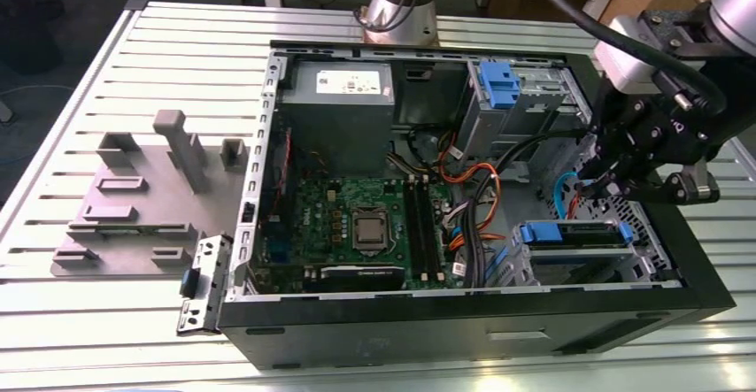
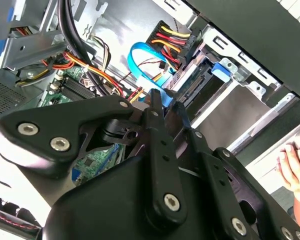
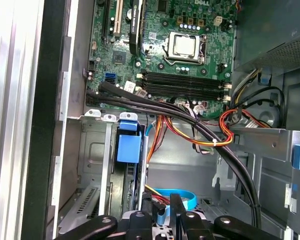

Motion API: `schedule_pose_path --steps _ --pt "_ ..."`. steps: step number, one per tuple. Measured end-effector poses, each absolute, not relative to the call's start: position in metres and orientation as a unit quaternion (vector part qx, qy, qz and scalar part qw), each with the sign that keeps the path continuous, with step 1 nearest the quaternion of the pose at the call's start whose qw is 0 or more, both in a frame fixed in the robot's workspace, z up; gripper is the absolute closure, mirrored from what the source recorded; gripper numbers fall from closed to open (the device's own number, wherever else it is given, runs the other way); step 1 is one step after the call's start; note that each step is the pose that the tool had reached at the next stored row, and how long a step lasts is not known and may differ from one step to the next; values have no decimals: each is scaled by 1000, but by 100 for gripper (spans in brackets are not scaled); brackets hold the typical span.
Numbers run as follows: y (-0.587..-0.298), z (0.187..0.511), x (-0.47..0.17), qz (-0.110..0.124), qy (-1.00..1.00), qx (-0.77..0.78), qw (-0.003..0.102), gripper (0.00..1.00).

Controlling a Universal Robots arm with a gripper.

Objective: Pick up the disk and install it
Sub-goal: 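Insert the first disk wire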

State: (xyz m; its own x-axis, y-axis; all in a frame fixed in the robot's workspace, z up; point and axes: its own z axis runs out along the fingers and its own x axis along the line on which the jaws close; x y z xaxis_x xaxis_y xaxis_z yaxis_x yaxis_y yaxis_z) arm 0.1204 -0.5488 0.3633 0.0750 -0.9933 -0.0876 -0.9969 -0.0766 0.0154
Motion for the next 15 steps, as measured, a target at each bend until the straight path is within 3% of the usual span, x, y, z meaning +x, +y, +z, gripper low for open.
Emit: schedule_pose_path --steps 15 --pt "-549 360 129 37 680 -731 24 71"
